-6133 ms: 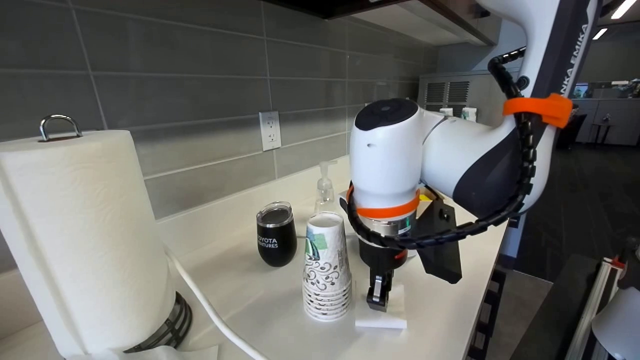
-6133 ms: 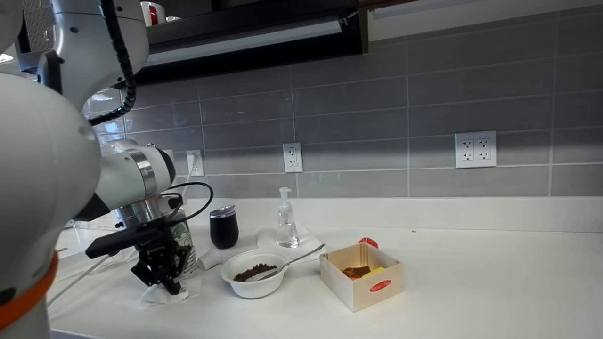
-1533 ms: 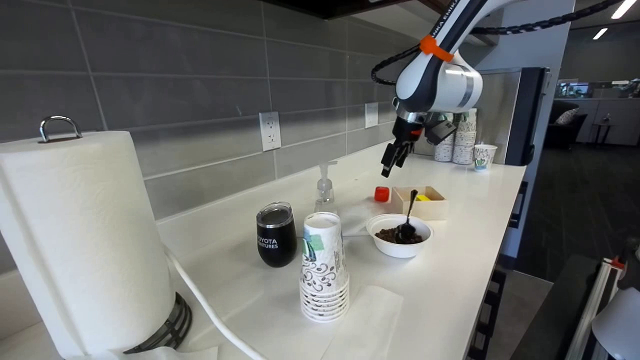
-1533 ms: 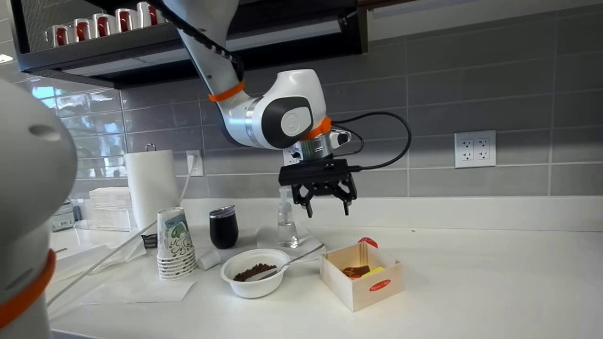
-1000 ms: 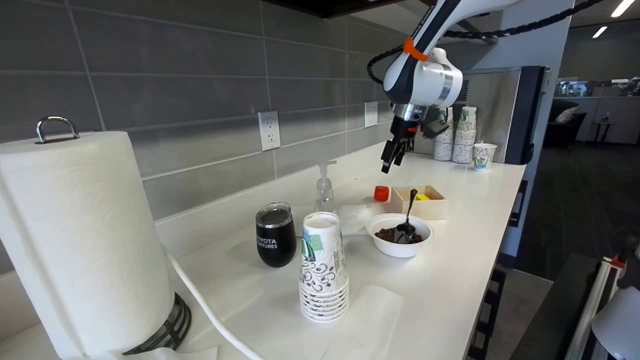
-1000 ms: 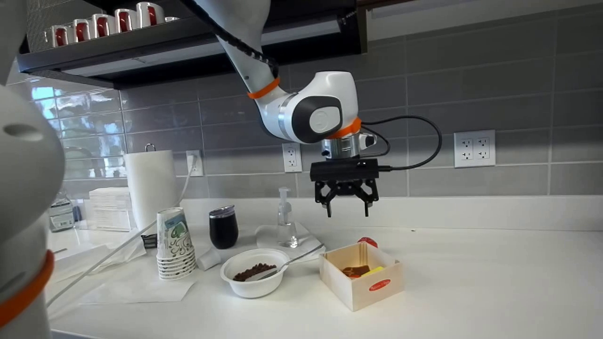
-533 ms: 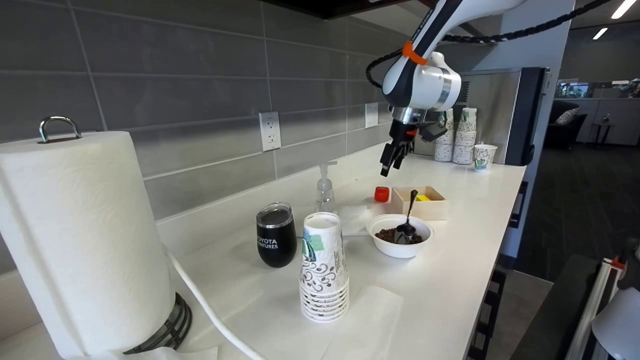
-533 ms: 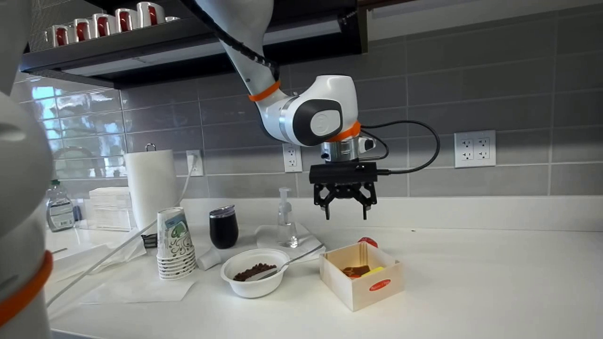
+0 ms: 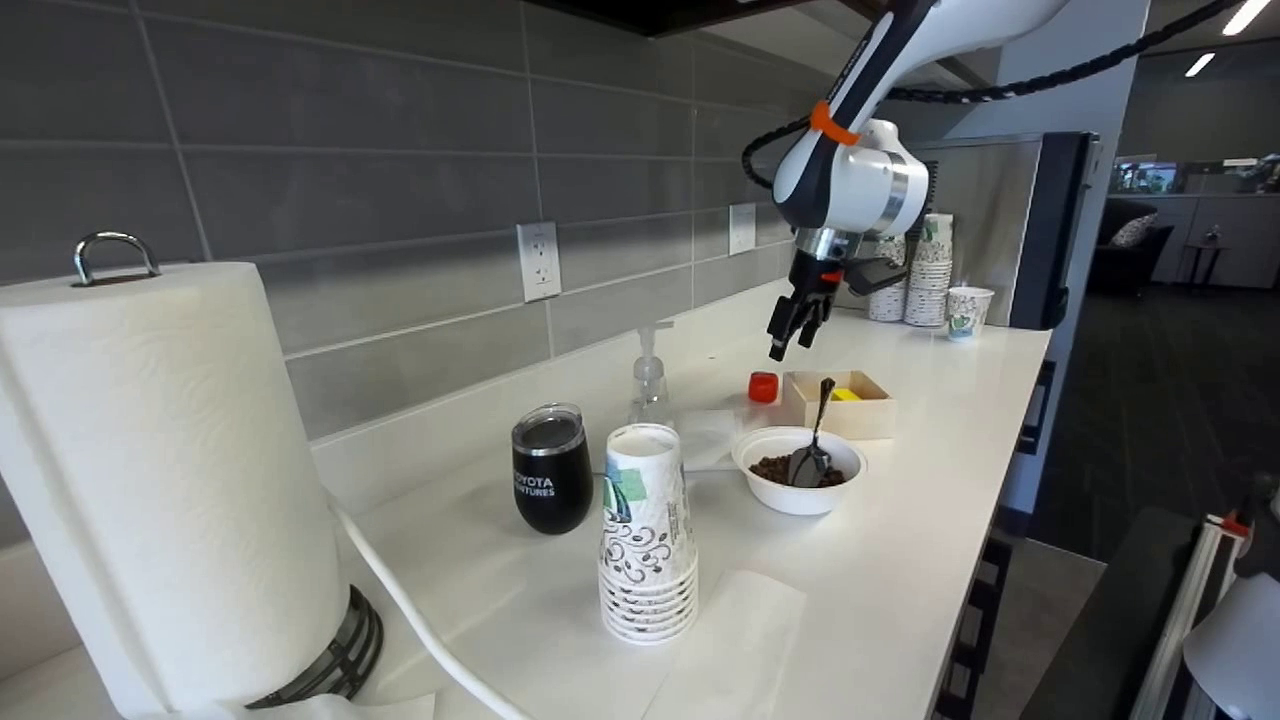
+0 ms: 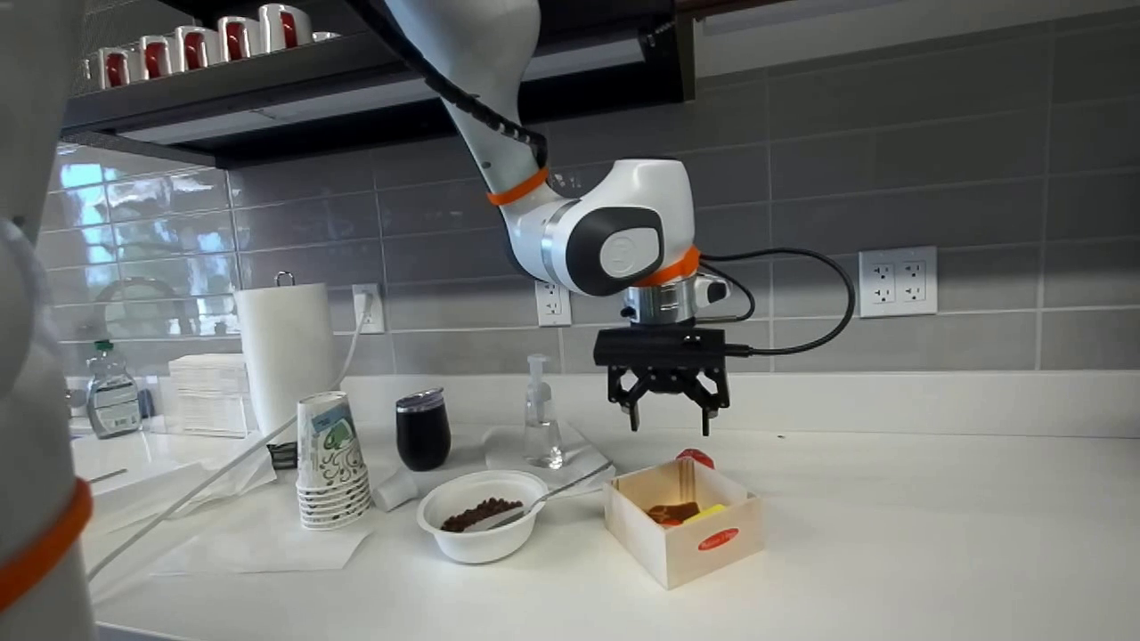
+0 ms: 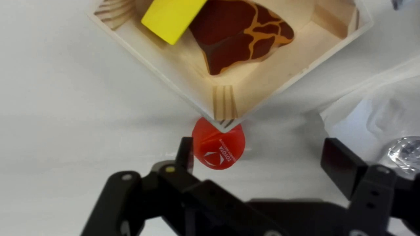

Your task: Fold the napkin on the right side of the paper cups halfway and put the orange ball in the wooden box

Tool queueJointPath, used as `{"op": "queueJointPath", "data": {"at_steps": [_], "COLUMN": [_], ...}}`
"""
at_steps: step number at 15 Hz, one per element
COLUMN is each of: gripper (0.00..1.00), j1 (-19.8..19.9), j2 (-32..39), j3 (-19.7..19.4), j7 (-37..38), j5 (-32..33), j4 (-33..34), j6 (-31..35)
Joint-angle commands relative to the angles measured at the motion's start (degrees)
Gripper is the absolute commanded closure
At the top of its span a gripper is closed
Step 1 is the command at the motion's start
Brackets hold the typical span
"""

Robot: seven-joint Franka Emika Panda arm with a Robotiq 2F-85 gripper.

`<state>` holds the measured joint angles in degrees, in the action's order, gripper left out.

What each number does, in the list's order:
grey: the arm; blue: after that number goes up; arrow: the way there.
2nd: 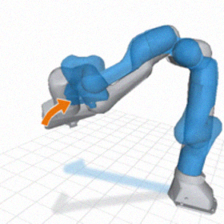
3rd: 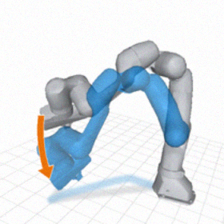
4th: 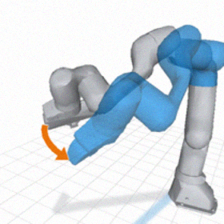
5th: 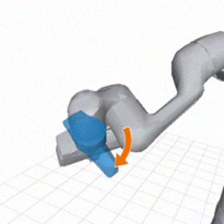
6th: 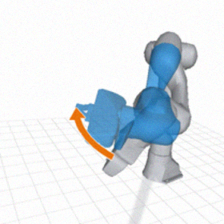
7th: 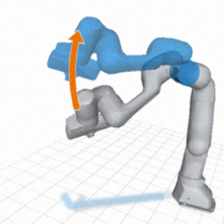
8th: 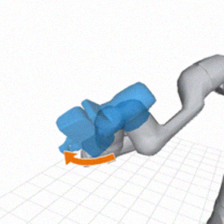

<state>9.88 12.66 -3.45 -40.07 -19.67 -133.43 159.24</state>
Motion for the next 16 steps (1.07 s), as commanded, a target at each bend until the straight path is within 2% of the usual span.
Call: {"op": "queueJointPath", "data": {"at_steps": [1,7,16], "gripper": [0.00,0.00,0.00], "j1": [3.1,7.0,7.5], "j2": [5.0,11.2,18.2], "j3": [2.7,6.8,6.9], "j7": [1.2,1.8,8.3], "j5": [-0.9,-0.4,2.3], "j4": [5.7,13.6,21.1], "j6": [0.3,-1.2,-5.7]}}
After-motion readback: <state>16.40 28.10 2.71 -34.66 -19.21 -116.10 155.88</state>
